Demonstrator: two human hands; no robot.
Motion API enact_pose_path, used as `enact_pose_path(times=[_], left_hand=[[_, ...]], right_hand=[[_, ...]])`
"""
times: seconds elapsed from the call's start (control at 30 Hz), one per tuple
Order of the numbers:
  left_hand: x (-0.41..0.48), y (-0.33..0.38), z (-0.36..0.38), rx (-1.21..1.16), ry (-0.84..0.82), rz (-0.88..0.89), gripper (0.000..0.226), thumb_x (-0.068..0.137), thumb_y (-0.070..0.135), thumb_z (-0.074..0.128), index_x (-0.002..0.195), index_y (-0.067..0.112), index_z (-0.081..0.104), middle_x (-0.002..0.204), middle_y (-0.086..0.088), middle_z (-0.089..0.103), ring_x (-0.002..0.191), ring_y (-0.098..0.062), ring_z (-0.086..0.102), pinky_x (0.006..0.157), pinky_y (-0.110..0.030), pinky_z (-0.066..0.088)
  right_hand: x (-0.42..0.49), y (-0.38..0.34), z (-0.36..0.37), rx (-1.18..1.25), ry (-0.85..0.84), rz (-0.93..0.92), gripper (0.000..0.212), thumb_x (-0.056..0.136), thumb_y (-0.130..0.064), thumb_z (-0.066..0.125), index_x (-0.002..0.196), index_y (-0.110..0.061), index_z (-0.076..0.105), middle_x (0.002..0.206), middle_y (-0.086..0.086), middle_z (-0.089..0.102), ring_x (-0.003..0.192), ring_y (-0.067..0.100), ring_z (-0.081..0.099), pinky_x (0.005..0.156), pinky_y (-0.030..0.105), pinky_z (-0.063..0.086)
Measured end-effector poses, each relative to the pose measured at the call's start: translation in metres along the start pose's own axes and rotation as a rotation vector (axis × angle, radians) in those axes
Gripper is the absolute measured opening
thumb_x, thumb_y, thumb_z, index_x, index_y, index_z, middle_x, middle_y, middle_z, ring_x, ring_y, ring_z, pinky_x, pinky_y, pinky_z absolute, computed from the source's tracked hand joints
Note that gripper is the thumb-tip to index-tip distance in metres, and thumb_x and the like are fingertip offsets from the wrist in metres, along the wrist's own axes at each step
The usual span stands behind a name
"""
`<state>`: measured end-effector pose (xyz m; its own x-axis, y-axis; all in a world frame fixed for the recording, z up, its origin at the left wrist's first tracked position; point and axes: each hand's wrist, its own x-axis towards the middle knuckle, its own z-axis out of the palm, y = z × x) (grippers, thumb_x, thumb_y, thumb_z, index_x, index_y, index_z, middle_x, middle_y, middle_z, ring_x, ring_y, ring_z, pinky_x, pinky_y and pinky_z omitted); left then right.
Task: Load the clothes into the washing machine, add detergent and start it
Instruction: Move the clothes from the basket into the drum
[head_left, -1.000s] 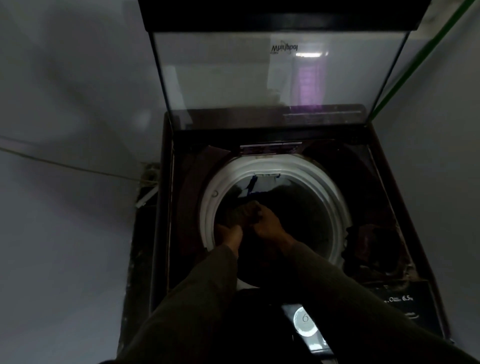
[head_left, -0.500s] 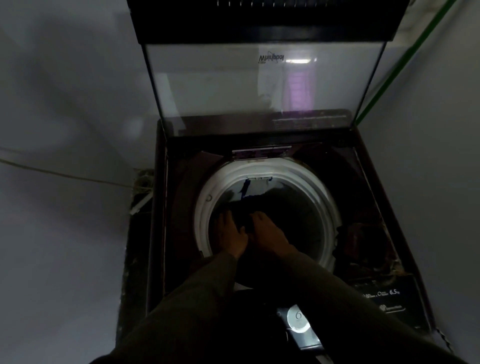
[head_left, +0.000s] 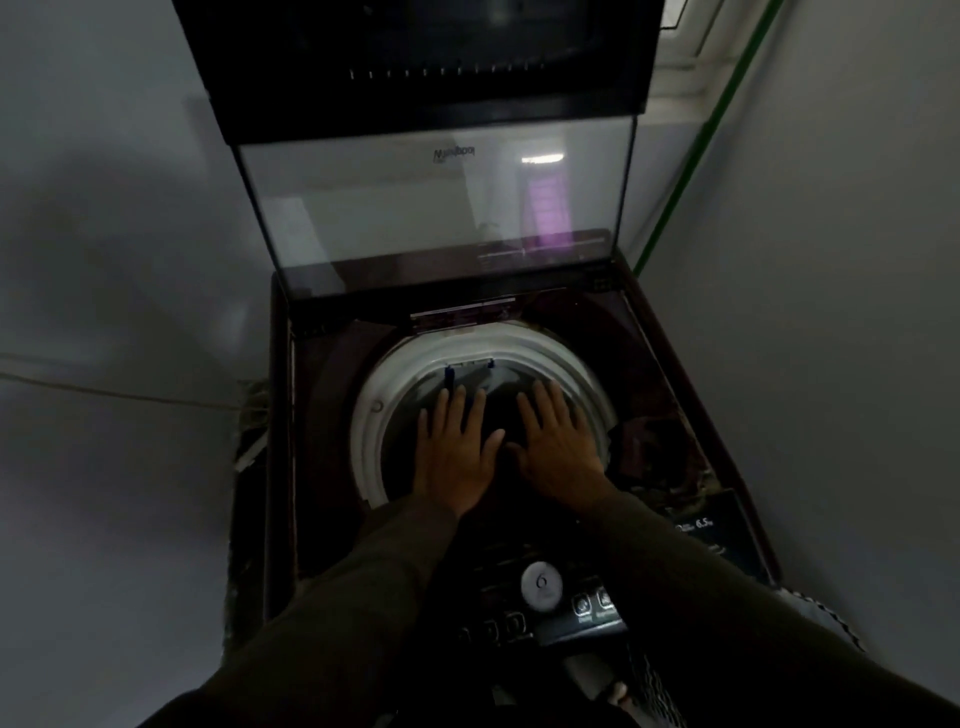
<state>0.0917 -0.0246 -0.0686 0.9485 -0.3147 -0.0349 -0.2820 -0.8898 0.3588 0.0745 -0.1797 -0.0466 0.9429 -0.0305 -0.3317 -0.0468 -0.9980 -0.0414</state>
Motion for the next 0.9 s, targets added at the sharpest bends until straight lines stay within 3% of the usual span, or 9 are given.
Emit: enact_pose_path(times=[0.17,0.27,0.33,0.47,0.7,0.9], left_hand=[[-0.007,0.039,-0.016,0.024,-0.008,0.107,0.075,0.095,0.059,0.005,0.155,0.02,0.026,0.162,-0.009,0.023,0.151,-0.029,0.013,0.121,-0.053,0.014],[-0.008,0.068,-0.017,0.056,-0.048,0.153,0.071,0.097,0.06,0.006,0.157,0.023,0.014,0.165,-0.005,0.011,0.153,-0.023,0.001,0.124,-0.048,0.003],[-0.009,0.091,-0.016,0.069,-0.049,0.194,0.067,0.099,0.058,0.009,0.157,0.024,0.015,0.165,-0.004,0.011,0.153,-0.023,0.001,0.124,-0.048,0.002],[-0.015,0.146,-0.008,0.099,-0.061,0.292,0.076,0.092,0.06,-0.003,0.157,0.023,0.013,0.165,-0.006,0.014,0.153,-0.025,0.006,0.123,-0.05,0.007],[-0.032,0.234,0.018,0.152,-0.101,0.441,0.075,0.093,0.06,-0.006,0.158,0.025,0.008,0.166,-0.003,0.005,0.153,-0.023,-0.004,0.124,-0.049,0.002],[-0.051,0.308,0.051,0.163,-0.183,0.528,0.061,0.105,0.052,0.017,0.158,0.025,0.006,0.166,-0.001,-0.001,0.152,-0.021,-0.01,0.123,-0.048,-0.003]], right_hand=[[-0.029,0.037,-0.018,0.06,0.124,0.062,0.072,0.102,-0.052,0.029,0.158,-0.017,0.0,0.164,0.008,-0.013,0.15,0.026,-0.021,0.121,0.053,0.001],[-0.048,0.061,-0.026,0.07,0.176,0.12,0.073,0.101,-0.054,0.026,0.157,-0.017,-0.003,0.164,0.009,-0.015,0.149,0.027,-0.023,0.121,0.054,0.0],[-0.063,0.081,-0.028,0.07,0.204,0.16,0.074,0.101,-0.055,0.024,0.157,-0.016,-0.005,0.164,0.01,-0.016,0.149,0.027,-0.022,0.121,0.054,0.0],[-0.1,0.128,-0.026,0.12,0.228,0.239,0.074,0.102,-0.054,0.025,0.157,-0.017,-0.007,0.163,0.009,-0.018,0.149,0.027,-0.023,0.121,0.054,0.001],[-0.162,0.201,-0.011,0.192,0.251,0.356,0.073,0.102,-0.056,0.023,0.158,-0.016,-0.003,0.164,0.01,-0.013,0.15,0.028,-0.019,0.121,0.055,0.007],[-0.21,0.263,0.026,0.275,0.206,0.43,0.073,0.102,-0.055,0.025,0.158,-0.018,-0.004,0.164,0.009,-0.015,0.15,0.028,-0.019,0.121,0.055,0.008]])
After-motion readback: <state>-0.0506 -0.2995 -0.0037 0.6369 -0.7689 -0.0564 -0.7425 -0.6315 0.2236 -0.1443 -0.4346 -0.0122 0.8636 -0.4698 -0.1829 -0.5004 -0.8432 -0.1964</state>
